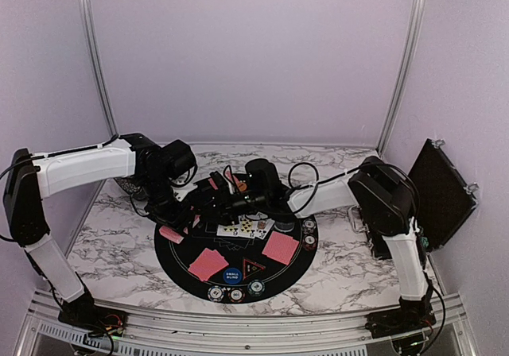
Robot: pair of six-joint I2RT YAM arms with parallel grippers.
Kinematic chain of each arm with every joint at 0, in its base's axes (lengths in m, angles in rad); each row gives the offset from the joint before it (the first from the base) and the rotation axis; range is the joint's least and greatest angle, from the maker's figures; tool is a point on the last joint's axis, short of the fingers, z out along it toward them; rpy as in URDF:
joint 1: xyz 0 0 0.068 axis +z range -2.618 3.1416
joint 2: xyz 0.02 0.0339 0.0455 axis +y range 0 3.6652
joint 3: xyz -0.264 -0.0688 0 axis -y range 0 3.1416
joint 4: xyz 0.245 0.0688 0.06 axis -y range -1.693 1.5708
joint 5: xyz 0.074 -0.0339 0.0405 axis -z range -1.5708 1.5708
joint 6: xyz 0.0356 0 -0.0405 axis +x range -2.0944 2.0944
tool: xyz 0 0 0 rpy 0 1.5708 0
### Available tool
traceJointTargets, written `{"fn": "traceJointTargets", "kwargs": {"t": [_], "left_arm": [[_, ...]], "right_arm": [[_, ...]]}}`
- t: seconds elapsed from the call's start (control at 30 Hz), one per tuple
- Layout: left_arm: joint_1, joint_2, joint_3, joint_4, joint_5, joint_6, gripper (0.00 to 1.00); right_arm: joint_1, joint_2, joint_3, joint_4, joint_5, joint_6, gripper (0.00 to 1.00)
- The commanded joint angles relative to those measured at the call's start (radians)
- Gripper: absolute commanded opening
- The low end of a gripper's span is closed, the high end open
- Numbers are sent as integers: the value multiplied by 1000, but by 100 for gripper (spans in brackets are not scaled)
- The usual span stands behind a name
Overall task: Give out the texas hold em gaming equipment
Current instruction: Pick up the poker card from the face-down deck piles.
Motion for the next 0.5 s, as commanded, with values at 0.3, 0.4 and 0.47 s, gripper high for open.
{"fn": "traceJointTargets", "kwargs": {"t": [0.3, 0.4, 0.47], "left_arm": [[1, -28, 4, -15, -14, 2, 56], [1, -27, 4, -15, -15, 1, 56], [1, -27, 5, -15, -15, 1, 56]], "right_arm": [[-17, -93, -49, 51, 25, 8, 37], [-16, -93, -53, 56, 22, 13, 33], [-16, -91, -55, 57, 20, 14, 31]]}}
